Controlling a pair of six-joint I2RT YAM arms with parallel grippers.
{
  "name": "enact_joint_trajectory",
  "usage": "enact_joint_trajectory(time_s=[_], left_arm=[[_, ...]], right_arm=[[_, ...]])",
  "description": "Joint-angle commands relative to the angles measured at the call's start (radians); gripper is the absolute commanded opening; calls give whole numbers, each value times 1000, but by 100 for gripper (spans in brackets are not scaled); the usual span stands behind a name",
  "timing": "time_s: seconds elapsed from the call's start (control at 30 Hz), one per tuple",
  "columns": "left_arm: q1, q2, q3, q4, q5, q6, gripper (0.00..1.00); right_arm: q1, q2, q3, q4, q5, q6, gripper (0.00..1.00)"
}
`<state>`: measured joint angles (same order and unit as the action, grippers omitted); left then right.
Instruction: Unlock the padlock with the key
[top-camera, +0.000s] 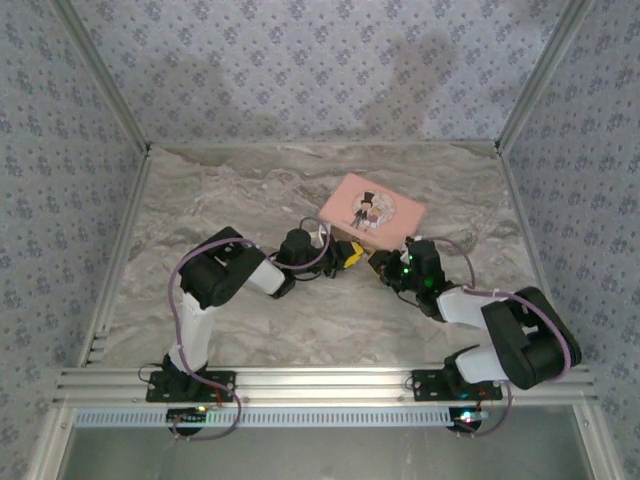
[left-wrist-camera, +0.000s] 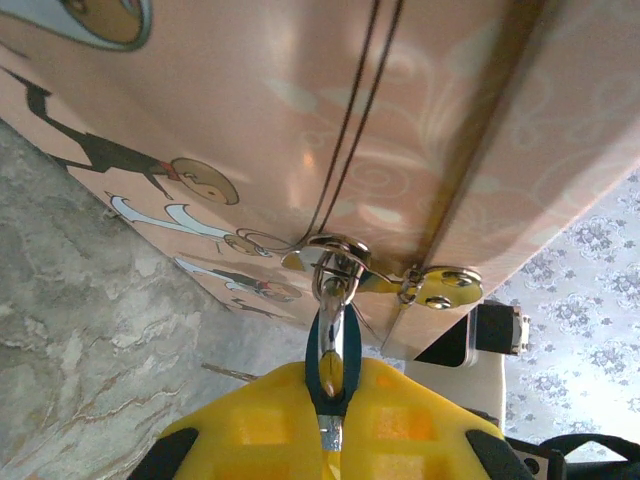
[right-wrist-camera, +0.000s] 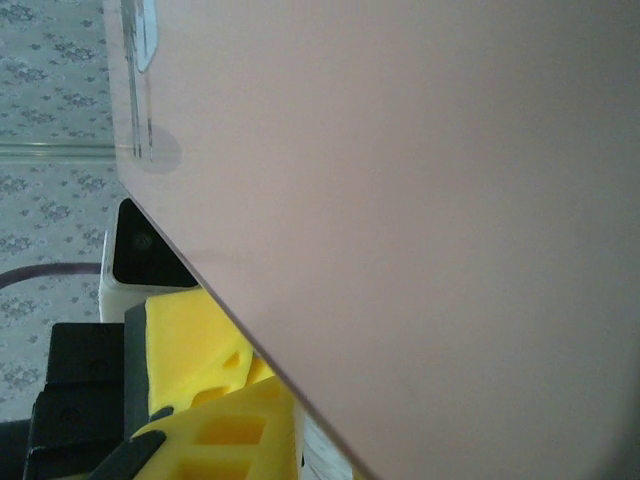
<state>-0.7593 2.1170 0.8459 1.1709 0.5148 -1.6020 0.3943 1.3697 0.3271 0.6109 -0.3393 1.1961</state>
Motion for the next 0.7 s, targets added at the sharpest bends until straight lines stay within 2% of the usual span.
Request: enact_joint_trajectory(time_s=[0.0,0.17,0.47,0.57,0.67], left_arm=[[-23,-43,12,101,50,-2,0],[-41,-36,20,106,56,-10,0],[-87,0,39,150,69,-39,0],[-92,0,40,145,72,-39,0],[-77,-11,27,116,65,-14,0]], right_arm=[[-1,28,35,33,10,15,17],[-2,64,55,57,2,22,8],[4,154,83,163,-12,76,5],[5,170,101,167,-26,81,5],[0,141,107,60,-35,33,14]])
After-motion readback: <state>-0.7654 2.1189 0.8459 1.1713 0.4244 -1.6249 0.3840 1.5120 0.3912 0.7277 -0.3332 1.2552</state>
